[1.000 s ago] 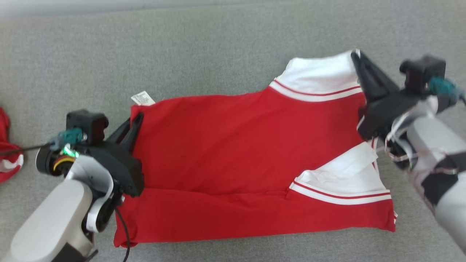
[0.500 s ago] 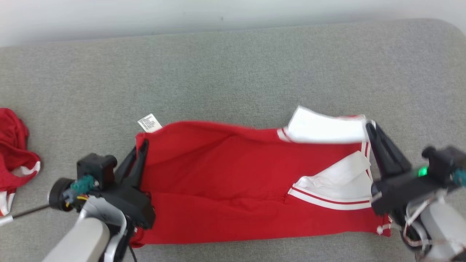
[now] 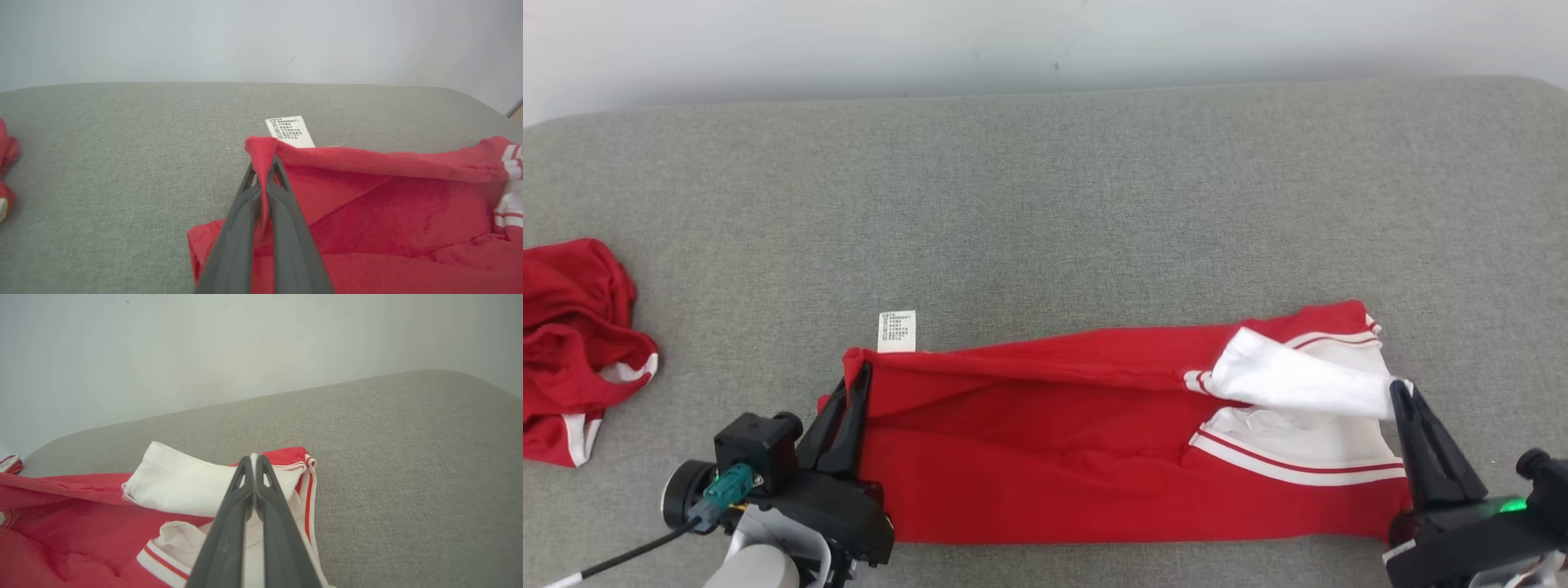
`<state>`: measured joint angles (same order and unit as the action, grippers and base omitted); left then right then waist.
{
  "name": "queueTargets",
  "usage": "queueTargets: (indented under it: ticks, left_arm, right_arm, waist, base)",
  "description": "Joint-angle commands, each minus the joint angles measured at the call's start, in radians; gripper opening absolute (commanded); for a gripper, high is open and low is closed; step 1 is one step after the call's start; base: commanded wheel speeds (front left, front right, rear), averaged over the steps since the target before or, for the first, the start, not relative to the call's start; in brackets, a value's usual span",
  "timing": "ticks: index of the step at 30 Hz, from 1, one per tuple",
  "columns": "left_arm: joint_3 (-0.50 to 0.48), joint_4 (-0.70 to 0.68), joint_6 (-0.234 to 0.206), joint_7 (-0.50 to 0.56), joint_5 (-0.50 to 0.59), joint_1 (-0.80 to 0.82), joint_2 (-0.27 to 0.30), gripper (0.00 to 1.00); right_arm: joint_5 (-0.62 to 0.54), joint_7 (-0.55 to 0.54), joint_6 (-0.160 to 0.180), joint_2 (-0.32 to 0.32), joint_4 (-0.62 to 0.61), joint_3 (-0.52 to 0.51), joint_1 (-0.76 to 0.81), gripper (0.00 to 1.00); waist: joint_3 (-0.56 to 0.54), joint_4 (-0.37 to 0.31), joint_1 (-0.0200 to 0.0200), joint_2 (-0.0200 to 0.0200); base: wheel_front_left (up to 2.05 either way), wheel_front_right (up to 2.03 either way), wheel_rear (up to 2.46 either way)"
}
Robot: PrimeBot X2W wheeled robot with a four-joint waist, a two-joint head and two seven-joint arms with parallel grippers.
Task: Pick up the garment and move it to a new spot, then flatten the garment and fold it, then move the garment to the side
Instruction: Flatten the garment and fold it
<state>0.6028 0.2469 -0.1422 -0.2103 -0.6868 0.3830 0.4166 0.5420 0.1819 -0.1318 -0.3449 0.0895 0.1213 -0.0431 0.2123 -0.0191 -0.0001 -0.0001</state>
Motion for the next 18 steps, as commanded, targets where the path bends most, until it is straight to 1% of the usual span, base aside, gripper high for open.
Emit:
queueTargets:
  ticks: [1,2,3,4,5,6,7,12,13,14,15,18]
  left_arm:
    - [-0.003,0.008,-0.002,-0.011,-0.005,-0.015,-0.004,0.0]
    - [-0.003,0.014,-0.003,-0.014,-0.002,-0.019,-0.006,0.11]
    - [-0.005,0.018,-0.004,-0.021,0.002,-0.022,-0.008,0.28]
    - [-0.011,0.02,-0.007,-0.027,-0.001,-0.027,-0.013,0.76]
    - [-0.016,0.023,-0.009,-0.033,0.002,-0.035,-0.015,1.0]
    - [-0.022,0.022,-0.012,-0.039,0.007,-0.042,-0.017,1.0]
    - [-0.03,0.02,-0.015,-0.045,0.011,-0.048,-0.021,1.0]
    - [-0.097,-0.012,-0.031,-0.055,0.041,-0.093,-0.035,1.0]
    - [-0.097,-0.012,-0.031,-0.055,0.041,-0.093,-0.035,1.0]
    - [-0.14,-0.041,-0.035,-0.055,0.064,-0.119,-0.045,1.0]
    - [-0.14,-0.041,-0.035,-0.055,0.064,-0.119,-0.045,1.0]
    - [-0.211,-0.089,-0.04,-0.055,0.112,-0.161,-0.061,1.0]
  right_arm:
    - [-0.014,-0.005,0.003,0.009,-0.012,-0.013,0.017,0.0]
    - [-0.02,-0.013,0.003,0.018,-0.019,-0.018,0.027,0.0]
    - [-0.023,-0.015,0.003,0.026,-0.026,-0.023,0.034,0.0]
    - [-0.026,-0.02,0.003,0.032,-0.031,-0.026,0.041,0.0]
    - [-0.029,-0.022,0.003,0.037,-0.033,-0.029,0.048,0.18]
    - [-0.031,-0.022,0.003,0.04,-0.036,-0.034,0.054,0.52]
    - [-0.032,-0.022,0.003,0.045,-0.038,-0.04,0.059,1.0]
    - [-0.04,-0.026,0.003,0.054,-0.062,-0.06,0.076,1.0]
    - [-0.04,-0.026,0.003,0.054,-0.062,-0.06,0.076,1.0]
    - [-0.041,-0.025,0.003,0.052,-0.072,-0.067,0.079,1.0]
    - [-0.041,-0.025,0.003,0.052,-0.072,-0.067,0.079,1.0]
    - [-0.045,-0.038,0.003,0.046,-0.076,-0.078,0.079,1.0]
  waist:
    - [-0.002,0.002,0.0001,0.0001]
    - [-0.003,0.003,0.0001,0.0001]
    - [-0.004,0.003,0.0001,0.0001]
    - [-0.006,0.003,0.0001,0.0001]
    - [-0.01,0.003,0.0001,0.0001]
    - [-0.013,0.003,0.0001,0.0001]
    - [-0.017,0.004,0.0001,0.0001]
    - [-0.037,0.01,0.0001,0.0001]
    - [-0.037,0.01,0.0001,0.0001]
    - [-0.045,0.014,0.0001,0.0001]
    - [-0.045,0.014,0.0001,0.0001]
    - [-0.055,0.021,0.0001,0.0001]
  base:
    - [0.0,0.0,0.0]
    - [0.0,0.0,0.0]
    - [0.0,0.0,0.0]
    - [0.0,0.0,0.0]
    - [0.0,0.0,0.0]
    - [0.0,0.0,0.0]
    - [0.0,0.0,0.0]
    - [0.0,0.0,0.0]
    - [0.0,0.0,0.0]
    - [0.0,0.0,0.0]
    - [0.0,0.0,0.0]
    - [0.0,0.0,0.0]
